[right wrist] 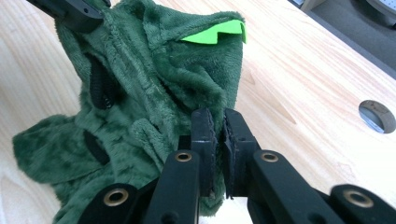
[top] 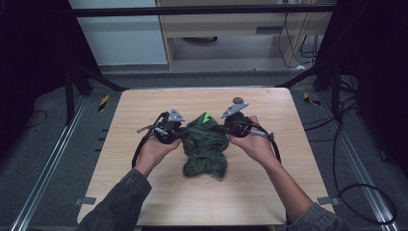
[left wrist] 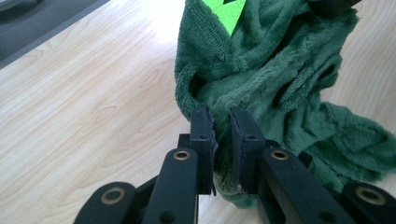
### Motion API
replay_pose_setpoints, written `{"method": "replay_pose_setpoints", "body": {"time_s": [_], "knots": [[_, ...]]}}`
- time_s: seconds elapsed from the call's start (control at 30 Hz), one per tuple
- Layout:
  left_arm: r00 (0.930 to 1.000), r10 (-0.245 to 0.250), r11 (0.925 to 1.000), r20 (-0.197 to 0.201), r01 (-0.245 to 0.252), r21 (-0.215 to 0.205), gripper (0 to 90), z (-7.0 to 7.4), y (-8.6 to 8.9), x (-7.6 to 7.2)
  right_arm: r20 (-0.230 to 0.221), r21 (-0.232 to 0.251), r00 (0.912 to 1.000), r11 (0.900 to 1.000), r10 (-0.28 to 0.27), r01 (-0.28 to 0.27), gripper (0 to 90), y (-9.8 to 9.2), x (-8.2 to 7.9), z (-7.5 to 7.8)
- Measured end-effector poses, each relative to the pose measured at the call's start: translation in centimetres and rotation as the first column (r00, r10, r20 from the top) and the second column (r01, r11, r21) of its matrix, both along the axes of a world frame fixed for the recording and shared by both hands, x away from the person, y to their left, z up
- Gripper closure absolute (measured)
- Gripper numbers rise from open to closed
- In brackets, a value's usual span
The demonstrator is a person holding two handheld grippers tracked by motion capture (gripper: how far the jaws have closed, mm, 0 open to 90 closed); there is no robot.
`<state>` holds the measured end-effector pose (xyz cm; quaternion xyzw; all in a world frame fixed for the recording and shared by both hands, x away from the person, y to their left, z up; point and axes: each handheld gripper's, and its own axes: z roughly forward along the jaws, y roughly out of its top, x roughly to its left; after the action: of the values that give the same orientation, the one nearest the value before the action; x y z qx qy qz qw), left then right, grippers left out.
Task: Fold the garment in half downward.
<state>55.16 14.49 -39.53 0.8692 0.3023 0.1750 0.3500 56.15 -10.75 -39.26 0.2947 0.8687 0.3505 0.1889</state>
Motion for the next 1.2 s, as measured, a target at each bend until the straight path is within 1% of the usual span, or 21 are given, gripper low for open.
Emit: {"method": "replay_pose_setpoints", "body": {"time_s": [0.07,0.23,0.37,0.6,0.9,1.1,1.2], "knots": [[1.0000,-0.005,1.0000,-0.006,0.005,0.009,80.6,-0.2,0.0,-0.1,-0.001,0.004,1.0000,1.000,0.003,-0.003,84.5,-0.1,-0.3,-0.1],[0.9999,-0.003,1.0000,-0.016,0.003,0.003,80.4,-0.4,0.2,-0.3,-0.004,0.018,1.0000,1.000,0.009,-0.009,84.3,-0.2,-0.9,-0.4],[0.9998,-0.011,0.9999,-0.015,0.011,0.003,80.2,-0.4,0.2,-0.7,-0.007,0.020,0.9999,1.000,0.012,-0.012,84.3,-0.3,-1.2,-0.7],[0.9999,-0.008,1.0000,-0.010,0.008,0.002,79.7,-0.7,0.4,-1.4,-0.014,0.053,0.9998,0.999,0.012,-0.011,84.0,-0.6,-1.7,-0.9],[0.9995,-0.024,0.9997,-0.023,0.024,0.003,78.4,-1.4,0.4,-2.2,-0.012,0.046,0.9994,0.998,0.033,-0.033,82.8,-0.2,-2.5,-1.3],[0.9992,-0.028,0.9996,-0.028,0.028,-0.010,77.8,-1.9,0.4,-2.7,-0.016,0.042,0.9990,0.998,0.042,-0.042,82.4,-0.1,-3.1,-1.8],[0.9989,-0.033,0.9995,-0.032,0.033,-0.005,77.6,-2.1,0.4,-2.9,-0.018,0.040,0.9988,0.998,0.046,-0.045,82.0,-0.2,-3.3,-1.9]]}}
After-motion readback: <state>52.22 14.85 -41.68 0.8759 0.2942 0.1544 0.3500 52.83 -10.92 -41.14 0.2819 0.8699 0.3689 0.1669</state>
